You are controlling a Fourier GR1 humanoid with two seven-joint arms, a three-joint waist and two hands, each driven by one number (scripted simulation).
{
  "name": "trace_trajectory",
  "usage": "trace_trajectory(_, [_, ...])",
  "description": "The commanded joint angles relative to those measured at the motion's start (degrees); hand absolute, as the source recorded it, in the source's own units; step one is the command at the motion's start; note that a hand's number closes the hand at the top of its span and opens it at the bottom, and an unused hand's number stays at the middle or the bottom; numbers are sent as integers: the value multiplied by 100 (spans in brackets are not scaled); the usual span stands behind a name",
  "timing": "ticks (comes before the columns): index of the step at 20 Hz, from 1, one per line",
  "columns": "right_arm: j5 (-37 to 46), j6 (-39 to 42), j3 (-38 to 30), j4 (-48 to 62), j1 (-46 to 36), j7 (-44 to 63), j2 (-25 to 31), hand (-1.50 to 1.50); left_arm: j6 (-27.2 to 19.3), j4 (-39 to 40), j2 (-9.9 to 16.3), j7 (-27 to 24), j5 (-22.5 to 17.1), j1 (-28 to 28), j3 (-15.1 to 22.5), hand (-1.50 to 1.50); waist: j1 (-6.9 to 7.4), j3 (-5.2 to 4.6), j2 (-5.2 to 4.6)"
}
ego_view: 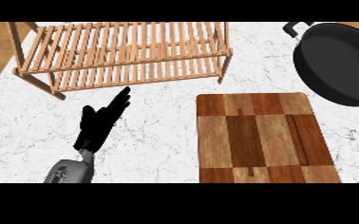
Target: Pick the can from the cutting board and place it in the pot
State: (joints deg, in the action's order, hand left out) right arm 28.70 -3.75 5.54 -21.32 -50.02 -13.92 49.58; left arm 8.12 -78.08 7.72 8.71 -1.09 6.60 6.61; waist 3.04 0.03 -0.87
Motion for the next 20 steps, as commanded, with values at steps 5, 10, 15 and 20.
trace_trajectory(5, [995, 525, 772, 927, -521, 977, -519, 150, 80, 37, 40, -115, 31, 25, -19, 0, 47, 4, -19])
trace_trajectory(10, [1060, 1424, 813, 1577, -873, 1914, -864, -150, 12, -79, -63, -38, 113, -1, 108, 0, 153, 10, -51])
trace_trajectory(15, [457, 771, 147, 1450, -910, 1356, -1240, -150, 117, 85, -8, -10, -65, 113, -102, 0, 38, 21, -49])
trace_trajectory(20, [-697, 0, -1039, 1114, -966, 554, -1155, -150, -29, -30, -58, -116, 81, -28, -21, 0, -41, 36, -17])
